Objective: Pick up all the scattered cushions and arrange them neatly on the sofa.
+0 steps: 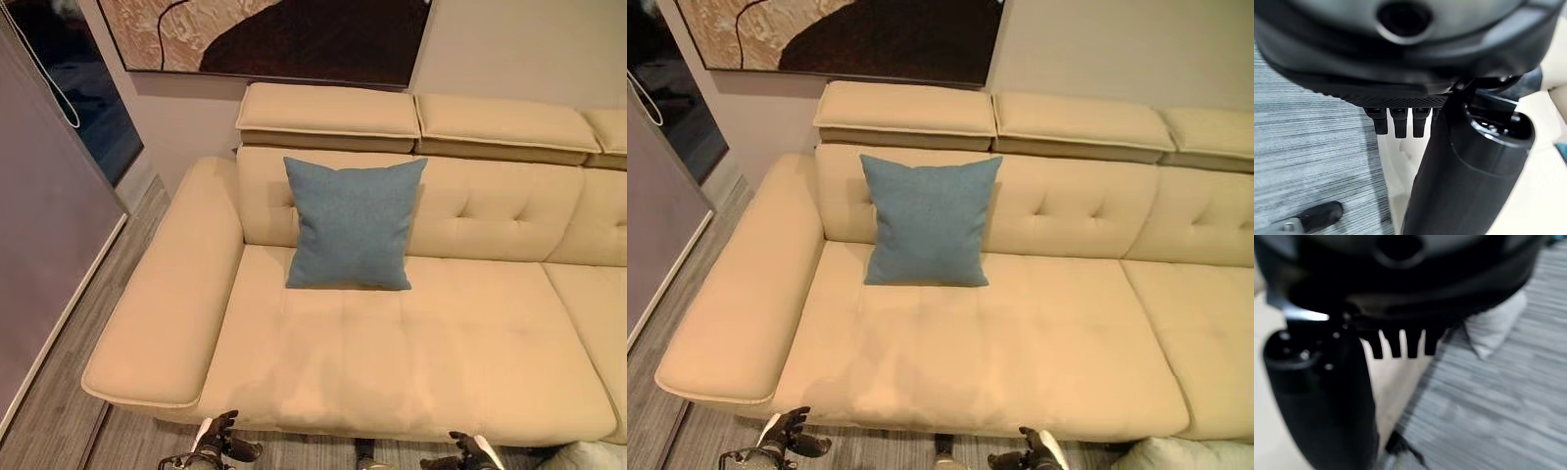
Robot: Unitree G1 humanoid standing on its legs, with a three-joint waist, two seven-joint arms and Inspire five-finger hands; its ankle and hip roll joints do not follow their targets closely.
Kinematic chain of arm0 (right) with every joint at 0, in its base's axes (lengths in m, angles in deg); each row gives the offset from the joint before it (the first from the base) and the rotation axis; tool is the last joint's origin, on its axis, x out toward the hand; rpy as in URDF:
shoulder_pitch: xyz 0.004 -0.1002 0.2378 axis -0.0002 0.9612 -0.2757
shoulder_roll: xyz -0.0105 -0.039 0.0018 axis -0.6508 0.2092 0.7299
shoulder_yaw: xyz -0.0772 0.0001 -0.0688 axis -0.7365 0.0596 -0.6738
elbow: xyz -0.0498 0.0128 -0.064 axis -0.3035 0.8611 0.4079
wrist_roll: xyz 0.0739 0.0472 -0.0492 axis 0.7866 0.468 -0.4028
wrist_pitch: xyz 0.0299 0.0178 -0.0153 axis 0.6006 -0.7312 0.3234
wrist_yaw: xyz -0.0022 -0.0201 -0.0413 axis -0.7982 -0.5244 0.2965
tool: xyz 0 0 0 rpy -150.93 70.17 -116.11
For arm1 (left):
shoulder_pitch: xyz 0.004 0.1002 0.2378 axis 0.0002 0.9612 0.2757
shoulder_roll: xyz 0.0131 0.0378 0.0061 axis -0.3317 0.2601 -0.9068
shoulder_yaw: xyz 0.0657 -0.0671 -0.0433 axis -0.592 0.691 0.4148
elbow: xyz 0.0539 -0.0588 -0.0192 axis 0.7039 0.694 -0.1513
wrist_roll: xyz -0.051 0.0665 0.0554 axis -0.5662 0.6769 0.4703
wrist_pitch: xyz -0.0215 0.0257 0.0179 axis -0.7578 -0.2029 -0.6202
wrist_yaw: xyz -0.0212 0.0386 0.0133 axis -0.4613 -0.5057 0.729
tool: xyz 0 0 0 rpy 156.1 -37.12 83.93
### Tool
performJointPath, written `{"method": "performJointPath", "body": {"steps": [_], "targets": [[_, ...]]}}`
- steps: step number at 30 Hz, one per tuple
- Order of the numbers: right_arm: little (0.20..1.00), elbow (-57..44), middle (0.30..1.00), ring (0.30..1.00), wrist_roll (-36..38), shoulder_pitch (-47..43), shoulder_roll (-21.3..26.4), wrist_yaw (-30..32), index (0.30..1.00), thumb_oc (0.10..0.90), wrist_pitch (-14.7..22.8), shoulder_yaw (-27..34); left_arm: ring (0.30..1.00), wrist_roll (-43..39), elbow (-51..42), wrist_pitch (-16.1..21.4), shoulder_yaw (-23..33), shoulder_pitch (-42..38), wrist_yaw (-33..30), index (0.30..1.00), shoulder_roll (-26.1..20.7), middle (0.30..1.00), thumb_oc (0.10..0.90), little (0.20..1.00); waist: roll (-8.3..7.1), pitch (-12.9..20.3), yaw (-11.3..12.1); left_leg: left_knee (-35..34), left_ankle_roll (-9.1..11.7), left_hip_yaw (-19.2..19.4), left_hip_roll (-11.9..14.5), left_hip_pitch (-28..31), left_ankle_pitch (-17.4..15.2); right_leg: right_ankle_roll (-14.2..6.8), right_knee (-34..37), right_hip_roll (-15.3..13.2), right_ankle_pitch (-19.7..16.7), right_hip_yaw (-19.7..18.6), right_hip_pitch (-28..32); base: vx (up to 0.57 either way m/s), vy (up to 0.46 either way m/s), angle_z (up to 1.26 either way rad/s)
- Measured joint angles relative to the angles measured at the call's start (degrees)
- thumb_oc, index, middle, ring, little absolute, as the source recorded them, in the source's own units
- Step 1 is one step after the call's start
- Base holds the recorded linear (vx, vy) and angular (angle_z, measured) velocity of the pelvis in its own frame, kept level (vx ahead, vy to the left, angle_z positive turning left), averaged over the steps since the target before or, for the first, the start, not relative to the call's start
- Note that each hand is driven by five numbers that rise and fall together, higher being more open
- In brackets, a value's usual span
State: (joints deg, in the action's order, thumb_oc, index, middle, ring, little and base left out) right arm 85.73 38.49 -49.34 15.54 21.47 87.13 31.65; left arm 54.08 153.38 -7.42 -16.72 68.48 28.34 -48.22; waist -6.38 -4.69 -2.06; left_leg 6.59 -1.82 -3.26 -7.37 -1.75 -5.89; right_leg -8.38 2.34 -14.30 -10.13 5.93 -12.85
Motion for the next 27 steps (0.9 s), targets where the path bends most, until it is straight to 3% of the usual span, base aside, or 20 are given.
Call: {"method": "performJointPath", "body": {"steps": [3,5,6,8,9,11,12,14,15,16,17,18,22,27], "targets": [[0.900,0.25,0.900,0.900,-0.07,-0.16,-1.56,-0.03,0.900,0.800,-0.28,-0.04,0.900,0.63,3.01,-0.21,-0.16,-0.07,-0.05,0.900,-2.11,0.900,0.800,0.900,-1.50,-0.72,0.03,3.03,-1.96,1.67,-1.21,-2.48,0.12,-2.42,-1.52,-1.86,2.11,-1.80,-1.91,-0.30,0.089,-0.10],[0.900,0.48,0.900,0.900,-0.07,-0.43,-2.36,-0.07,0.900,0.800,-0.73,-0.05,0.900,0.79,3.33,-0.75,0.18,0.63,-0.47,0.900,-3.02,0.900,0.800,0.900,-0.56,-1.33,1.14,2.51,-2.27,3.00,0.18,-2.68,0.26,-3.05,-6.24,0.01,2.62,-3.14,-4.95,-0.19,0.070,-0.26],[0.900,1.50,0.900,0.900,-0.06,-1.53,-2.46,-0.11,0.900,0.800,-0.72,-0.74,0.900,1.08,3.35,-0.70,1.04,1.83,-1.18,0.900,-3.65,0.900,0.800,0.900,1.16,-2.03,1.79,1.91,-2.72,3.33,2.39,-2.89,0.91,-2.82,-11.62,3.12,5.15,-3.16,-5.19,-0.19,0.055,-0.30],[0.900,2.11,0.900,0.900,-0.03,-1.48,-2.29,-0.12,0.900,0.800,-0.83,-0.96,0.900,1.37,4.01,-0.74,1.36,2.43,-1.13,0.900,-3.81,0.900,0.800,0.900,3.05,-2.10,2.78,-1.42,-2.26,2.75,4.57,-0.97,3.08,-1.61,-20.31,7.00,10.66,-3.04,-4.31,-0.10,0.009,-0.05],[0.900,2.18,0.900,0.900,0.00,-1.36,-2.15,-0.12,0.900,0.800,-0.83,-0.96,0.900,1.73,4.00,-0.73,1.37,2.71,-1.15,0.900,-3.80,0.900,0.800,0.900,3.35,-1.96,2.91,-2.48,-1.90,2.15,4.94,-0.61,3.61,-1.35,-21.36,8.04,12.11,-2.98,-3.10,-0.07,-0.020,0.09],[0.900,2.48,0.900,0.900,0.00,-1.44,-2.17,-0.13,0.900,0.800,-0.80,-1.01,0.900,1.80,4.13,-0.75,1.41,3.42,-1.14,0.900,-3.96,0.900,0.800,0.900,2.87,-1.85,3.43,-3.38,-1.07,1.83,4.85,-0.59,4.33,1.18,-17.62,8.41,14.68,-2.74,1.41,-0.14,-0.069,0.09],[0.900,2.52,0.900,0.900,0.00,-2.25,-2.00,-0.13,0.900,0.800,-0.78,-1.01,0.900,2.08,4.59,-1.11,1.45,3.93,-0.99,0.900,-3.16,0.900,0.800,0.900,4.21,-1.83,3.91,-3.67,-0.67,1.88,6.13,-0.55,4.64,2.53,-16.15,9.06,15.09,-1.51,2.36,-0.16,-0.083,-0.05],[0.900,2.39,0.900,0.900,0.01,-2.32,-2.04,-0.18,0.900,0.800,-0.74,-1.14,0.900,2.21,4.44,-1.28,1.44,4.22,-1.05,0.900,-2.46,0.900,0.800,0.900,5.27,-0.90,5.77,-4.36,0.58,2.72,7.86,-1.07,4.84,1.56,-21.73,8.96,19.19,-0.64,0.93,-0.13,-0.085,-0.16],[0.900,2.30,0.900,0.900,0.01,-2.08,-2.27,-0.16,0.900,0.800,-0.68,-1.17,0.900,2.25,4.24,-1.27,1.37,4.32,-1.00,0.900,-2.57,0.900,0.800,0.900,4.74,0.01,6.27,-4.23,1.21,2.53,7.83,-1.33,4.50,1.20,-21.94,8.20,19.10,-0.35,0.95,-0.11,-0.156,-0.15],[0.900,2.08,0.900,0.900,0.07,-2.21,-2.23,-0.32,0.900,0.800,-0.77,-1.04,0.900,2.23,4.14,-1.71,1.31,4.37,-1.05,0.900,-2.52,0.900,0.800,0.900,4.26,0.75,6.89,-4.81,2.39,2.29,8.13,-1.85,5.44,4.79,-16.57,9.08,17.04,-1.49,2.60,-0.10,-0.226,-0.23],[0.900,1.71,0.900,0.900,0.14,-3.23,-1.48,-0.15,0.900,0.800,-0.69,-1.04,0.900,2.23,4.18,-1.80,1.30,4.70,-0.96,0.900,-1.87,0.900,0.800,0.900,5.03,1.47,7.06,-5.32,2.76,2.48,10.37,-1.80,5.86,6.60,-10.48,11.78,14.18,-1.50,4.89,-0.08,-0.188,-0.30],[0.900,1.48,0.900,0.900,0.14,-3.50,-1.15,-0.11,0.900,0.800,-0.66,-1.12,0.900,2.22,4.08,-1.79,1.25,4.60,-0.97,0.900,-1.68,0.900,0.800,0.900,4.87,1.58,7.05,-5.11,3.10,2.63,11.02,-1.87,6.09,7.12,-9.42,12.52,13.51,-1.59,5.20,-0.07,-0.153,-0.31],[0.900,1.59,0.900,0.900,0.24,-3.62,0.87,0.11,0.900,0.800,-0.70,-1.02,0.900,2.21,3.61,-1.80,0.26,2.87,-1.15,0.900,-1.60,0.900,0.800,0.900,4.84,1.94,6.37,-4.72,4.44,2.40,12.69,-2.16,6.82,7.72,-7.95,14.21,13.16,-1.55,5.88,-0.08,-0.127,-0.02],[0.900,1.94,0.900,0.900,0.52,-2.17,1.51,0.13,0.900,0.800,-0.75,-0.99,0.900,2.13,1.84,-1.76,-1.60,1.53,-1.02,0.900,-1.10,0.900,0.800,0.900,5.88,2.10,5.96,-2.74,5.13,1.02,12.33,-3.51,7.30,8.14,-7.85,14.09,12.89,-1.13,6.04,-0.07,-0.038,0.07]]}}
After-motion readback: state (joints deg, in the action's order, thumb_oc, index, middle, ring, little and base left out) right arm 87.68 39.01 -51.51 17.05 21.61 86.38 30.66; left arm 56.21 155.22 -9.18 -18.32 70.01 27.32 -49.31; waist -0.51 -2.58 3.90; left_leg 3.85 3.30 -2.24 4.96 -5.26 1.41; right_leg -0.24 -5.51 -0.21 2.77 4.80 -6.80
